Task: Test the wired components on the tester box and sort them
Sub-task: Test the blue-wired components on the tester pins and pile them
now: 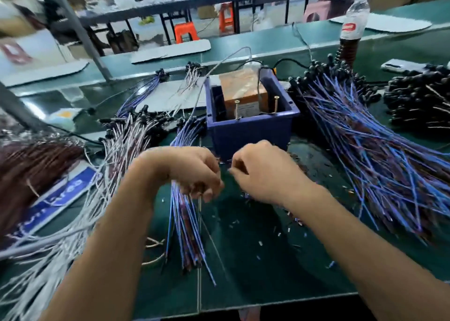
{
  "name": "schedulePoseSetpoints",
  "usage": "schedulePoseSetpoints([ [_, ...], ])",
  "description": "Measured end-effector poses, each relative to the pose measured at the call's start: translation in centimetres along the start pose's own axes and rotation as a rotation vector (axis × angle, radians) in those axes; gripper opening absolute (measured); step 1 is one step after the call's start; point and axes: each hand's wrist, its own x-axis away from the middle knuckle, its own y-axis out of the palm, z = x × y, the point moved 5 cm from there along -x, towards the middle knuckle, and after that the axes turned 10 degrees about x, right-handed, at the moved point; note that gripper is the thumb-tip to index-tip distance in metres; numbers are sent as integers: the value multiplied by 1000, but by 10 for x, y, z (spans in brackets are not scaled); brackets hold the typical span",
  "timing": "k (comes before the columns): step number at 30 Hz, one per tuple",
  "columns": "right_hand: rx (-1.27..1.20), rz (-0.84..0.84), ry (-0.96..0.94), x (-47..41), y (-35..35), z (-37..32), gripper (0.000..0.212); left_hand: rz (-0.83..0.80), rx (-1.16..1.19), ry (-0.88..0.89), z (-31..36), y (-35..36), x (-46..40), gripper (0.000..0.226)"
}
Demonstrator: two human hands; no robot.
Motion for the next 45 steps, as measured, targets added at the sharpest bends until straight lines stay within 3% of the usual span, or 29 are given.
schedulePoseSetpoints([
  [4,-50,-40,-26,-44,31,-66,11,575,-226,-169,-44,-56,0,10],
  [7,83,-139,-60,-64,59,-93,24,887,-98,-123,-49,-74,-4,15],
  [11,207,-210,-73,-70,73,-103,30,968,-205,-11,-37,-78,-29,20],
  [16,223,-296,-52,-68,67,-99,26,952,-321,-134,-35,-81,-57,30],
  [19,203,-284,-68,-64,65,-99,25,921,-367,-110,-32,-80,-62,21],
  [21,190,-275,-73,-62,64,-100,20,891,-378,-95,-31,-78,-60,2],
  [24,163,-249,-51,-62,65,-97,29,939,-186,-103,-38,-84,-54,22],
  [26,133,-212,-24,-61,67,-97,40,1078,66,-20,-42,-90,-44,25],
  [29,19,-137,19,-57,70,-97,33,1215,659,207,-45,-89,-23,20],
  [31,-42,-155,4,-55,70,-95,30,1165,1111,355,-43,-84,-12,14],
  [33,-181,-194,-35,-54,66,-91,35,1162,1328,404,-41,-83,2,18],
  [36,-584,-211,-74,-46,49,-78,38,1246,1404,455,-42,-86,25,15],
  [40,-913,-234,-157,-31,19,-45,15,1366,1439,588,-42,-87,47,12],
  [43,-1241,-369,-357,-18,-1,-25,14,1460,1303,653,-34,-77,50,10],
  [45,-1498,-506,-466,-11,-10,-15,24,1520,1144,744,-22,-62,48,16],
])
